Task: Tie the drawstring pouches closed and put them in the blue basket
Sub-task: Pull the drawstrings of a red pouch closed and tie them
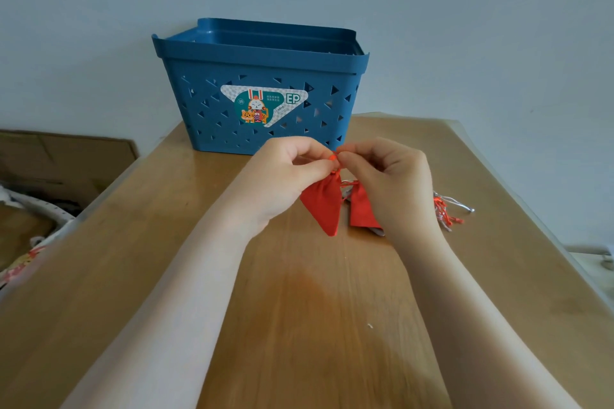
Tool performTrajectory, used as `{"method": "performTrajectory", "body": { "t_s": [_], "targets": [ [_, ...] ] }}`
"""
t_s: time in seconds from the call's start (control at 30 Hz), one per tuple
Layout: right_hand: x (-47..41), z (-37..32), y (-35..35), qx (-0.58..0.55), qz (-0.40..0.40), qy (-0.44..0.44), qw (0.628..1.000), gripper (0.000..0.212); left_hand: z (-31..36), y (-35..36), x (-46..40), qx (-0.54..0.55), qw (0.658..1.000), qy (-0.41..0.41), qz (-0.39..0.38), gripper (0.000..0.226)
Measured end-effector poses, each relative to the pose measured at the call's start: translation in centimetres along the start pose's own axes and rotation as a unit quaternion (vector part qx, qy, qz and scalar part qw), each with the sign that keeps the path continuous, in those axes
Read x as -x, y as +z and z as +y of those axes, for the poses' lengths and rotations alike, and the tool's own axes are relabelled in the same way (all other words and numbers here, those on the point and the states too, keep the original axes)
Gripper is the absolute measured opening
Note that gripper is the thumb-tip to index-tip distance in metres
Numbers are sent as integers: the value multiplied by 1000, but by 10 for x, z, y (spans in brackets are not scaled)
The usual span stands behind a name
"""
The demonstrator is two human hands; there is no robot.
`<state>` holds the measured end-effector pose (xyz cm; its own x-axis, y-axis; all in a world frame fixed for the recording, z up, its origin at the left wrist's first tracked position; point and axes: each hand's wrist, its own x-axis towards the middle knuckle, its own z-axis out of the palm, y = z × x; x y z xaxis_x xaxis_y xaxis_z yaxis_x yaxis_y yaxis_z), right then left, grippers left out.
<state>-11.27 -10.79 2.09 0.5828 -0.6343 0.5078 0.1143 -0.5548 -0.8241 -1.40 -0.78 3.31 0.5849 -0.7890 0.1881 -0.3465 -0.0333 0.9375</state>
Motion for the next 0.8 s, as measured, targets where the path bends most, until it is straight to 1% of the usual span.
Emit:
{"method": "performTrajectory", "body": {
  "t_s": [0.13,0.23,0.3,0.37,0.43,0.5,0.57,0.63,0.73,0.8],
  "targets": [
    [-1,-3,-3,8,-20,-7,1000,19,1,4,1,-13,999,27,41,11],
    [0,-6,-5,-50,-53,32,997,21,0,6,0,-23,996,41,72,13],
    [0,-7,-5,-60,-46,52,996,23,-1,9,0,-52,994,62,78,12],
    [-1,-8,-6,-40,-30,61,997,23,-2,13,-1,-102,985,99,94,9],
    [-2,-7,-7,15,-19,52,998,23,-4,16,-3,-157,970,143,120,7],
    [-3,-7,-5,92,-30,36,995,18,-8,17,-5,-201,950,183,152,7],
    [-2,-7,-3,119,-54,35,991,13,-11,17,-7,-246,928,209,186,13],
    [-2,-7,-1,90,-83,50,991,15,-13,17,-9,-252,919,223,206,14],
    [-1,-5,-3,-26,-105,113,988,22,-13,20,-7,-166,947,195,196,8],
    [-2,-4,-5,-91,-97,151,980,23,-12,23,-5,-111,959,177,190,11]
  ]
}}
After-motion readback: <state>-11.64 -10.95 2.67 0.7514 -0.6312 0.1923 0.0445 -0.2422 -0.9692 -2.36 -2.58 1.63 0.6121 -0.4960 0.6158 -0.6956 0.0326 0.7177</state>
